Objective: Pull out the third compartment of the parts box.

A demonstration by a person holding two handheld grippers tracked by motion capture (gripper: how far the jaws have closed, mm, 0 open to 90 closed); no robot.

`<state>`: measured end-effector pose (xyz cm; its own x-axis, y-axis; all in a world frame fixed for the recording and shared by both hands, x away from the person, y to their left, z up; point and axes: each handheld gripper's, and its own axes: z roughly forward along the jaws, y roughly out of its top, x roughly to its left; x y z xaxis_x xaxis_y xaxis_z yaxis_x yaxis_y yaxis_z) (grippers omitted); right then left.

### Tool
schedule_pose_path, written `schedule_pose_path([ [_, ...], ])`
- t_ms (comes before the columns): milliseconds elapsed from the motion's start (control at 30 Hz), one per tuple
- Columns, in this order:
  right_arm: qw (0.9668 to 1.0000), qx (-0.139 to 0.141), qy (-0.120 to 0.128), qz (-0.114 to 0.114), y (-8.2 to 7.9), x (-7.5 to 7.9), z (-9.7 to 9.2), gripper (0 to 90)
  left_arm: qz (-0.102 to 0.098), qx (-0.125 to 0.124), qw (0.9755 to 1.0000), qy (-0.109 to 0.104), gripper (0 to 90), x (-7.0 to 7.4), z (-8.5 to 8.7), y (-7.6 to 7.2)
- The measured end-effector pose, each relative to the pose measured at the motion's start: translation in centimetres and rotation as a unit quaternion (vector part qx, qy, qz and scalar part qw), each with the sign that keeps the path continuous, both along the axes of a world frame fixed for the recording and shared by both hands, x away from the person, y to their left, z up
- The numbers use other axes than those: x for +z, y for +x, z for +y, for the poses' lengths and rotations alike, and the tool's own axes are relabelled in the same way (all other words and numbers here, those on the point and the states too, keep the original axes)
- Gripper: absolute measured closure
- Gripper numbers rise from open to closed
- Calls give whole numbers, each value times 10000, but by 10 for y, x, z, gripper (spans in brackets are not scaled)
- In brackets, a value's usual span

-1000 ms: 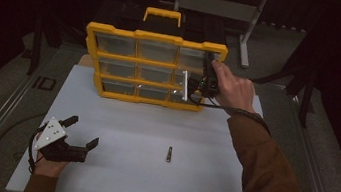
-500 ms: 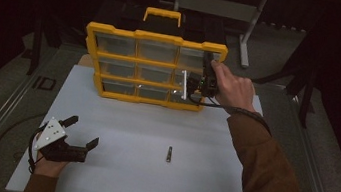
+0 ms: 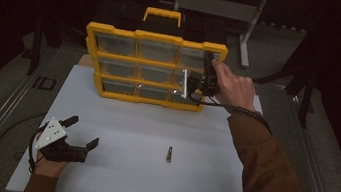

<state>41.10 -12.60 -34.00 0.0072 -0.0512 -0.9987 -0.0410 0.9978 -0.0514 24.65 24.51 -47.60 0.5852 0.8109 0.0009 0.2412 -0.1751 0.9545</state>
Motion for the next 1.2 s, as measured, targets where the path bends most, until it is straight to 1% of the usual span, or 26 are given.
schedule_pose_path([
  [467,10000,-4,22,13,-2,0,0,788,-19,-1,10000,-17,0,0,1,0],
  [500,10000,-22,31,47,-3,-1,0,787,-19,-2,10000,-17,0,0,1,0],
  [867,10000,34,25,79,-9,0,1,788,-18,-2,10000,-14,0,0,0,-1],
  [1200,9998,68,-57,159,-18,3,1,786,-9,-6,10000,-3,0,0,0,0],
])
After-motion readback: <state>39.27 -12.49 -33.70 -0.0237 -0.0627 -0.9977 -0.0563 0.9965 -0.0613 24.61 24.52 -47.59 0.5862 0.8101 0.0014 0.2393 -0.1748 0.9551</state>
